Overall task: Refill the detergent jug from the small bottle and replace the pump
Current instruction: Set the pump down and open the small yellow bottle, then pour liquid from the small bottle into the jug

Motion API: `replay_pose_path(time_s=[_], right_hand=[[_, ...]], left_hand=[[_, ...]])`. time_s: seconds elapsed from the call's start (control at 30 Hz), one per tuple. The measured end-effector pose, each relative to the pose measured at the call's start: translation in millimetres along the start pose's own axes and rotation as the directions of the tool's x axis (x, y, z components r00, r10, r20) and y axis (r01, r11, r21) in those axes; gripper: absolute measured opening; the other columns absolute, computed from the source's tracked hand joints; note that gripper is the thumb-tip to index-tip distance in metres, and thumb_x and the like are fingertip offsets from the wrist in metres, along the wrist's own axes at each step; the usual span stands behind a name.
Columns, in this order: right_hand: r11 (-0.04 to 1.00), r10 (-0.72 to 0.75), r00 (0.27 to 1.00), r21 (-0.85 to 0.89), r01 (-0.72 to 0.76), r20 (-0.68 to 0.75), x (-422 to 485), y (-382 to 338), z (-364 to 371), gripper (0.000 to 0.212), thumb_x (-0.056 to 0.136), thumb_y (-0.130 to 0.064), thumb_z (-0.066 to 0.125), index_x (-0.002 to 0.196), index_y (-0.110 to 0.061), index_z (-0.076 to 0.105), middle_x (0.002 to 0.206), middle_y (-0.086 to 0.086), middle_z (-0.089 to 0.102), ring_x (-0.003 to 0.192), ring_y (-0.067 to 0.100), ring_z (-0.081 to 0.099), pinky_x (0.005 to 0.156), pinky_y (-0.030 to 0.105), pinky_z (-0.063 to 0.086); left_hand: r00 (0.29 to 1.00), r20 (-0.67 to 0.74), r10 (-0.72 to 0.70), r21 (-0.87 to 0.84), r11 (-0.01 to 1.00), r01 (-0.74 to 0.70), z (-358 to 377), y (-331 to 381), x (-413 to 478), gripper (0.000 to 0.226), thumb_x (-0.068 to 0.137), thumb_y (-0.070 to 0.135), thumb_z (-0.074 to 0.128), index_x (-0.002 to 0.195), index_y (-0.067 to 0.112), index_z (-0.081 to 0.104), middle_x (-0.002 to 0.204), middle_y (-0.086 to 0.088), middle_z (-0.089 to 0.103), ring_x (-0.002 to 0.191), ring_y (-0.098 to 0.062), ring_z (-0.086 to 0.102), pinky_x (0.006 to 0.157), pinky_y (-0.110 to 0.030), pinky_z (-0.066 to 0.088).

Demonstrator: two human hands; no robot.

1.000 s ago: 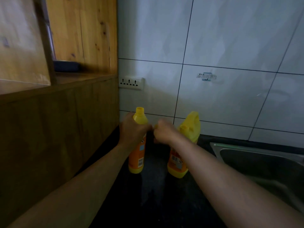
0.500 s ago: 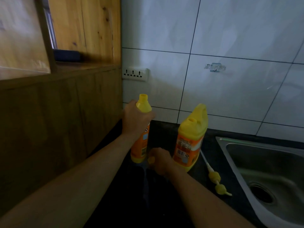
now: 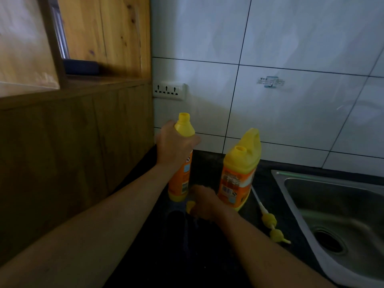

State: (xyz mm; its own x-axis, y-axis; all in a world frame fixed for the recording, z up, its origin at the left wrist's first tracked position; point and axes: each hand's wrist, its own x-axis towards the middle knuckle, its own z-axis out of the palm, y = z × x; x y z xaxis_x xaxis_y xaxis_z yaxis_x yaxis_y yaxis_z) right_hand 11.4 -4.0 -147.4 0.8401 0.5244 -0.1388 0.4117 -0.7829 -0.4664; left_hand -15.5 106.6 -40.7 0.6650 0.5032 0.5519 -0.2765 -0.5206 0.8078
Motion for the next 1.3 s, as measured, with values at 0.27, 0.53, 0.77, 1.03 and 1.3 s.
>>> replay_pose_path(time_s=[0.27,0.53,0.77,1.03,1.3], right_hand=[[0.86,-0.036,0.971,0.488,0.151,-0.237,-28.0,-39.7,-61.1,0.074,0.069,-0.015,0.083,0.127,-0.008,0.038,0.122,0.01,0.056,0.11,0.024,0.058,0.089,0.042,0.052],[0.803,-0.043,0.861,0.495,0.332,-0.507,-58.9,-53.0,-85.7,0.05,0.079,-0.019,0.074,0.122,-0.015,0.048,0.103,0.004,0.067,0.089,0.015,0.064,0.068,0.025,0.05],[0.839,0.056,0.738,0.432,0.33,-0.672,-76.1,-44.3,-101.6,0.051,0.079,-0.026,0.071,0.122,-0.011,0.047,0.105,0.007,0.065,0.095,0.023,0.063,0.082,0.043,0.054],[0.795,0.223,0.73,0.554,0.247,-0.646,-98.4,-12.5,-128.1,0.043,0.062,-0.028,0.076,0.101,-0.023,0.061,0.091,-0.001,0.069,0.083,0.018,0.065,0.071,0.035,0.055],[0.79,0.261,0.734,0.576,0.212,-0.627,-112.3,27.8,-147.8,0.039,0.053,-0.016,0.079,0.09,-0.021,0.064,0.079,-0.002,0.069,0.075,0.017,0.065,0.062,0.03,0.054]], left_hand=[[0.999,-0.024,0.045,0.039,0.998,-0.044,0.2,23.5,-2.4,0.03,0.063,0.024,0.075,0.076,0.002,0.059,0.067,-0.008,0.06,0.059,-0.018,0.053,0.052,-0.028,0.043],[0.996,0.082,0.02,-0.071,0.997,-0.014,2.9,61.4,-16.0,0.036,0.056,0.034,0.072,0.077,0.007,0.061,0.071,-0.006,0.062,0.064,-0.019,0.055,0.053,-0.025,0.043],[0.949,0.311,0.052,-0.269,0.962,0.036,17.0,86.6,-22.6,0.038,0.064,0.034,0.08,0.082,0.006,0.062,0.073,-0.009,0.067,0.067,-0.021,0.066,0.059,-0.036,0.055],[0.949,0.315,-0.035,-0.409,0.897,0.169,31.3,94.7,-27.5,0.045,0.08,0.044,0.039,0.091,0.005,0.06,0.079,-0.009,0.06,0.07,-0.017,0.055,0.06,-0.029,0.043],[0.843,0.527,-0.106,-0.064,0.984,0.165,47.8,56.5,-37.9,0.054,0.078,0.019,0.074,0.123,0.013,0.046,0.104,-0.001,0.047,0.078,-0.008,0.05,0.051,-0.016,0.041]])
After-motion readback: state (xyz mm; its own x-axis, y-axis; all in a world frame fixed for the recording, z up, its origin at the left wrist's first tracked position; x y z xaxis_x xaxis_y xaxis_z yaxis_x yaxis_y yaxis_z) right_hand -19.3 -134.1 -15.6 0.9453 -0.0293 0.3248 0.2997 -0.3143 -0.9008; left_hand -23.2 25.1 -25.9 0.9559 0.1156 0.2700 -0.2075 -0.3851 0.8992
